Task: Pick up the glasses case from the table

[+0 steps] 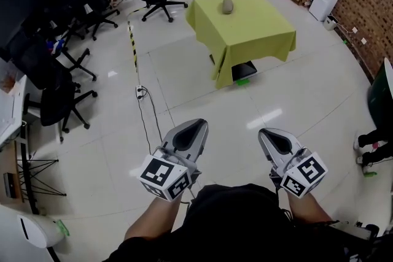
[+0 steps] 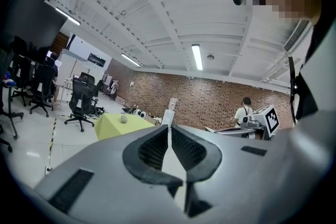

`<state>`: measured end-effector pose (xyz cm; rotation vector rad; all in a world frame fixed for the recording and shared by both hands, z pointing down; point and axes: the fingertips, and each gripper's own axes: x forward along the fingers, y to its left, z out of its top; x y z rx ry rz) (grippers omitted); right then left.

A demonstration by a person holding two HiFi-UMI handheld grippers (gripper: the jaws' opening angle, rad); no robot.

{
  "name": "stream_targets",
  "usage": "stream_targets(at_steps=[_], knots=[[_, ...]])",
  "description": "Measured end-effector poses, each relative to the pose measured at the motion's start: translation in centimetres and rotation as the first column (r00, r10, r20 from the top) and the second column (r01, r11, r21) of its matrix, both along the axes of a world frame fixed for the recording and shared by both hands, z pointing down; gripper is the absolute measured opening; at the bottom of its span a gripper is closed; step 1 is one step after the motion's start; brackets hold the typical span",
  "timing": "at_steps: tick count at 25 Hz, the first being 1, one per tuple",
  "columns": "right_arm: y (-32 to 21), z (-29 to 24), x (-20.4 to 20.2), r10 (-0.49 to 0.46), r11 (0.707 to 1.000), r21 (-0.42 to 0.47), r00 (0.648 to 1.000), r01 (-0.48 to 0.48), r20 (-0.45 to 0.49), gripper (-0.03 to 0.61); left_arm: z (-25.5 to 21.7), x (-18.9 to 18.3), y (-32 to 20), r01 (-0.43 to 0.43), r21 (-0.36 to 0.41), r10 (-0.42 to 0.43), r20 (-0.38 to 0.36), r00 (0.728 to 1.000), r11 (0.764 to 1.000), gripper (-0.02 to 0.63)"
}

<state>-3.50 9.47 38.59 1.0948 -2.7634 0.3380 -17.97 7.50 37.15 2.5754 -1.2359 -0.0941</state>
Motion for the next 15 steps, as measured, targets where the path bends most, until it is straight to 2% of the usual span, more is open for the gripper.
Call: stream_targets(at_steps=[8, 15], knots=[[-2.4, -0.1, -0.2, 0.026, 1.0, -0.008, 1.0, -0.026, -0.001, 0.002, 0.5, -0.6, -3.2, -0.013, -0.023, 0.013, 0.001, 1.0, 1.0, 0.026], [-5.1, 1.2, 2.1, 0.042, 0.998, -0.037, 0.999, -0.042, 0.015, 0.002, 0.7, 1.3, -5.8, -0.01, -0.029, 0.01, 0.012, 1.0, 1.0, 0.026]])
